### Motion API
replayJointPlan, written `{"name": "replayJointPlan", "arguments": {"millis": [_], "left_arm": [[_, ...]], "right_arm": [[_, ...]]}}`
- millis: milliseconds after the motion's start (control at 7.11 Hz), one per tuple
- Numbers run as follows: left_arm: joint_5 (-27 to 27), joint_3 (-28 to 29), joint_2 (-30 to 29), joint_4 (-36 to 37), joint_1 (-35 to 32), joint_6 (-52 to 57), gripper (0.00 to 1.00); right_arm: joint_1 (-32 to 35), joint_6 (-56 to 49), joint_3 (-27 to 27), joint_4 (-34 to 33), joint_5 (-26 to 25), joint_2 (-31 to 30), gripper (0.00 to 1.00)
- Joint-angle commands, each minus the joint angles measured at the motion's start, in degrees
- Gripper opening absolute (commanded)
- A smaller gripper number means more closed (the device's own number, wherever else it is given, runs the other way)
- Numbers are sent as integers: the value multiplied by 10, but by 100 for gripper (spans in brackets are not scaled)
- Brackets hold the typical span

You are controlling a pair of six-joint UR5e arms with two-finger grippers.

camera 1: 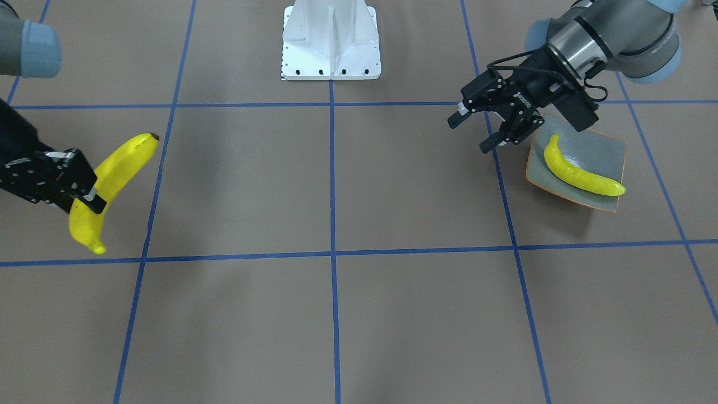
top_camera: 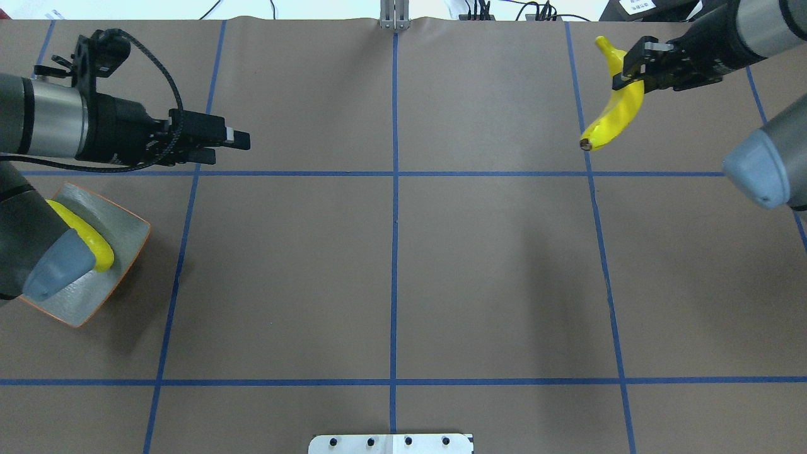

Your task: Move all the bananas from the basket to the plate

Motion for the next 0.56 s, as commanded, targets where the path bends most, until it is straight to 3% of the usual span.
{"name": "replayJointPlan", "arguments": {"millis": [0, 422], "left_arm": [[-1, -4, -50, 0, 14, -46, 100], [0, -13, -71, 1, 82, -47, 100]], "right_arm": [[-91, 106, 11, 0, -83, 68, 0], [-183, 178, 11, -1, -181, 142, 0]]}}
